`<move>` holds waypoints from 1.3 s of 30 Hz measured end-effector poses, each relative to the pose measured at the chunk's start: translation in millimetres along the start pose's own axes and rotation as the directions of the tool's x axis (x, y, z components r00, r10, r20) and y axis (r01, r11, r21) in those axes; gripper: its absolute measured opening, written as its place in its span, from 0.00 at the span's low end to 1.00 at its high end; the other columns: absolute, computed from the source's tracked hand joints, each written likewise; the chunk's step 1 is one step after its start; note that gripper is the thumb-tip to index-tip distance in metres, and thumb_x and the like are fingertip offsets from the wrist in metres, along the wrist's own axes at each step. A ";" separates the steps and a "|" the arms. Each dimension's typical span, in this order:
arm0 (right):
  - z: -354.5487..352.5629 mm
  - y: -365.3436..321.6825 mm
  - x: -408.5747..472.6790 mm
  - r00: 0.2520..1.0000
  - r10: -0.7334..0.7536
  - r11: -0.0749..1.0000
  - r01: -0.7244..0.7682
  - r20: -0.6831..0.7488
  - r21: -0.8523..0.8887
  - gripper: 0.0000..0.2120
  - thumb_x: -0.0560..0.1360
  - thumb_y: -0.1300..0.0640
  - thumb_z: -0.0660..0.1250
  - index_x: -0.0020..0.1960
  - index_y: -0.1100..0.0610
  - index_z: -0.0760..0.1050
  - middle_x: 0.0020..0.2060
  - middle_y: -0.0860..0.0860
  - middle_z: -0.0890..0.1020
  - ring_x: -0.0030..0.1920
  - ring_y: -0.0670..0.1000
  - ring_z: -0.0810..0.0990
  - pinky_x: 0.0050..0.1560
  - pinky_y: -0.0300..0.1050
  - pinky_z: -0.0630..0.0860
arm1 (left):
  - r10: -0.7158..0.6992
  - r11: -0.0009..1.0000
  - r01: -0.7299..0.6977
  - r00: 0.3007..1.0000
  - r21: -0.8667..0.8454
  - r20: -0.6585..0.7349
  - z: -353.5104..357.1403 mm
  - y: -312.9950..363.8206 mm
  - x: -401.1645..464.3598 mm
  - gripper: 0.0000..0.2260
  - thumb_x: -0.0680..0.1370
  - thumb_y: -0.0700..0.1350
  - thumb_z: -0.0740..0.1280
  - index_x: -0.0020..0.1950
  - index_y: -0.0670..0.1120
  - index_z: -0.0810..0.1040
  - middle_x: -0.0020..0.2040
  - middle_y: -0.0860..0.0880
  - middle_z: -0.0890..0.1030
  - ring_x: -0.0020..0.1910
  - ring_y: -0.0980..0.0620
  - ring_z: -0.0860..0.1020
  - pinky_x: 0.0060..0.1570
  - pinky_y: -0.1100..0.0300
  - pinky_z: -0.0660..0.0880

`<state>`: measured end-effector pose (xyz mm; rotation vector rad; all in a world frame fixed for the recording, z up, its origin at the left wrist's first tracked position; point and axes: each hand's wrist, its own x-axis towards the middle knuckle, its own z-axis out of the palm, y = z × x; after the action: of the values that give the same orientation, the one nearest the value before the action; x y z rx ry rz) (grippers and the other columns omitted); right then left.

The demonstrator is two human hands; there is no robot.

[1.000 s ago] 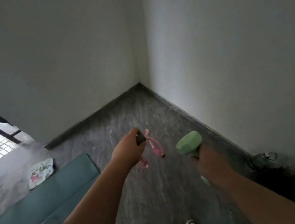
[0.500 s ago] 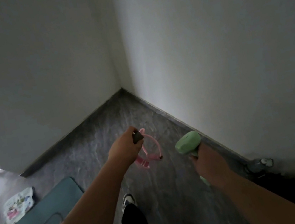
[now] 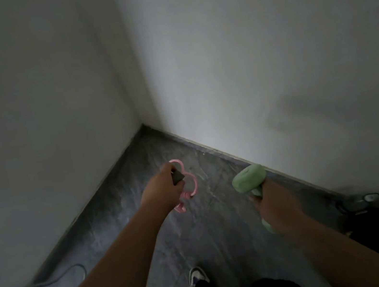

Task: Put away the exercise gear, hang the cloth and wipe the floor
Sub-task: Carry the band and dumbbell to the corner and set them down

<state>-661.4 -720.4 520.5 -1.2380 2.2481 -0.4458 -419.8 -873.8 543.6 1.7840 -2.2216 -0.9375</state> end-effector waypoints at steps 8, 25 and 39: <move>23.5 4.8 83.3 0.991 0.131 0.988 -0.133 0.027 0.082 0.14 0.72 0.47 0.69 0.56 0.44 0.72 0.46 0.45 0.81 0.44 0.47 0.81 0.47 0.50 0.80 | 0.036 0.999 -0.033 0.993 -0.035 0.110 18.7 1.9 108.9 0.12 0.74 0.49 0.70 0.46 0.56 0.66 0.39 0.52 0.77 0.39 0.49 0.77 0.37 0.57 0.69; 323.4 174.9 389.8 0.876 0.481 0.846 -0.477 0.043 0.238 0.14 0.72 0.54 0.73 0.52 0.61 0.77 0.46 0.59 0.81 0.48 0.60 0.80 0.43 0.43 0.68 | 0.066 0.997 -0.052 0.971 -0.065 0.232 330.2 -146.3 419.3 0.11 0.74 0.47 0.72 0.50 0.52 0.71 0.40 0.55 0.76 0.39 0.57 0.75 0.36 0.59 0.69; 547.7 326.2 580.5 0.839 0.543 0.800 -0.504 -0.034 0.325 0.16 0.72 0.43 0.71 0.46 0.54 0.71 0.51 0.60 0.81 0.49 0.63 0.80 0.48 0.50 0.75 | 0.172 0.981 -0.135 0.934 -0.137 0.313 586.7 -240.7 605.6 0.11 0.76 0.48 0.70 0.54 0.46 0.72 0.46 0.49 0.77 0.42 0.52 0.77 0.40 0.59 0.76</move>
<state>-812.1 -1059.9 -257.6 -0.4023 2.3867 -0.6304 -671.3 -1235.1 -214.9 1.4692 -2.3949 -1.3754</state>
